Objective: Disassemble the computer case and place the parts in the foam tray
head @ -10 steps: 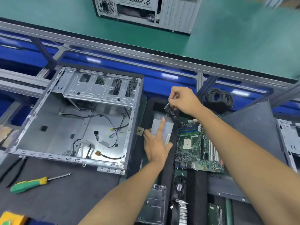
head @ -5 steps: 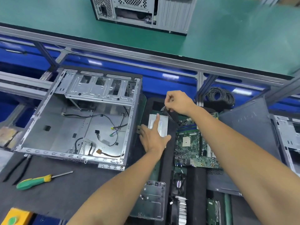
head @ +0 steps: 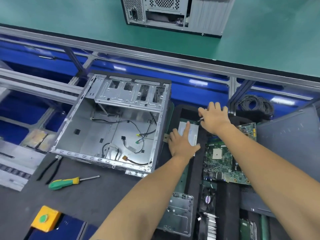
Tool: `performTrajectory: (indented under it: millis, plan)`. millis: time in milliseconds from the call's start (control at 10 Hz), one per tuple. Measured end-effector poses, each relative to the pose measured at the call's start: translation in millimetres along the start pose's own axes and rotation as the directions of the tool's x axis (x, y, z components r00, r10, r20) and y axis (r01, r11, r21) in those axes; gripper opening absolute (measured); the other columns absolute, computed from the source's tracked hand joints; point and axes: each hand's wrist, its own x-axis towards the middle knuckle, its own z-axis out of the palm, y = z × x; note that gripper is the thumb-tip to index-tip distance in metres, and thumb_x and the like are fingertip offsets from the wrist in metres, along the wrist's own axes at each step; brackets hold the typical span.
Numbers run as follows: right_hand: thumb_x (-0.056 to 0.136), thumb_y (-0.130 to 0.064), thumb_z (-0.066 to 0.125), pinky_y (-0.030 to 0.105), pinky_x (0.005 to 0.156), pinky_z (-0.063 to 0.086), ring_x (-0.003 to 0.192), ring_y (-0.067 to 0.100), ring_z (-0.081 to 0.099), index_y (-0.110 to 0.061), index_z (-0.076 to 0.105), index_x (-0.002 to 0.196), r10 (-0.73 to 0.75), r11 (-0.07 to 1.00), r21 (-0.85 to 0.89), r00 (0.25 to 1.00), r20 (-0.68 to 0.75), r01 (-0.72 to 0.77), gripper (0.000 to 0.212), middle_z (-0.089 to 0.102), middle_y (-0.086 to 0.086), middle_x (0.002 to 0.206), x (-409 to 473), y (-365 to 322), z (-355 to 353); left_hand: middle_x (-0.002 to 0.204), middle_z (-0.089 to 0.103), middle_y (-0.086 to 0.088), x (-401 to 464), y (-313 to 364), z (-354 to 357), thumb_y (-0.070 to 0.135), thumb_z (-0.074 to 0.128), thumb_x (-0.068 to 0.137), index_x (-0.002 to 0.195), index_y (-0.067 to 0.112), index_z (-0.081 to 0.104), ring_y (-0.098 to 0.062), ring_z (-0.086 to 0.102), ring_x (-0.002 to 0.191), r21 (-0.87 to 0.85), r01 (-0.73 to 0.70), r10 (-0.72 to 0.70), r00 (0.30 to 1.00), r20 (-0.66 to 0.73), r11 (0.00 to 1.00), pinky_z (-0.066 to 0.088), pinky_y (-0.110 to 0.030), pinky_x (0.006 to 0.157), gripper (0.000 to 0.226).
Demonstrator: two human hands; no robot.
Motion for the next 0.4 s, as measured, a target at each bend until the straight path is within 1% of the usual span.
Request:
performTrajectory:
  millis: [100, 200, 300, 400]
  plan:
    - [0.100, -0.049, 0.051, 0.062, 0.114, 0.027, 0.140, 0.043, 0.032, -0.025, 0.049, 0.134, 0.129, 0.991, 0.004, 0.972, 0.194, -0.133, 0.042, 0.032, 0.019, 0.150, -10.8, 2.3, 7.9, 0.161, 0.012, -0.016, -0.3, 4.3, -10.1, 0.073, 0.052, 0.090, 0.162, 0.035, -0.012, -0.036, 0.018, 0.145, 0.062, 0.000, -0.004, 0.999, 0.053, 0.998, 0.019, -0.048, 0.122, 0.103]
    - [0.100, -0.052, 0.051, 0.062, 0.115, 0.026, 0.143, 0.049, 0.030, -0.024, 0.040, 0.145, 0.216, 0.962, 0.087, 0.915, 0.341, -0.260, 0.054, 0.025, 0.022, 0.158, -22.0, 0.7, 11.8, 0.165, 0.009, -0.016, -3.2, 17.2, -40.1, 0.066, 0.049, 0.096, 0.164, 0.021, 0.007, -0.035, 0.011, 0.151, 0.169, -0.047, 0.021, 0.989, 0.148, 0.984, 0.013, -0.045, 0.123, 0.092]
    - [0.099, -0.051, 0.053, 0.067, 0.117, 0.017, 0.151, 0.048, 0.010, -0.023, 0.042, 0.137, 0.244, 0.947, 0.150, 0.940, 0.240, -0.284, 0.048, 0.020, 0.025, 0.161, -32.1, -11.0, 13.7, 0.154, 0.029, -0.015, -6.8, 22.5, -80.6, 0.056, 0.052, 0.100, 0.151, 0.023, 0.042, -0.032, 0.026, 0.142, 0.199, -0.167, 0.124, 0.970, 0.210, 0.966, 0.027, -0.044, 0.116, 0.061]
    - [0.098, -0.051, 0.055, 0.060, 0.113, 0.025, 0.143, 0.040, 0.025, -0.021, 0.048, 0.126, 0.206, 0.928, 0.315, 0.978, 0.015, -0.200, 0.041, 0.032, 0.021, 0.150, -41.1, -36.2, 15.6, 0.144, 0.046, -0.011, -15.3, 7.3, -128.0, 0.043, 0.052, 0.104, 0.148, 0.028, 0.047, -0.030, 0.039, 0.136, 0.159, -0.329, 0.302, 0.938, 0.172, 0.931, 0.034, -0.044, 0.110, 0.047]
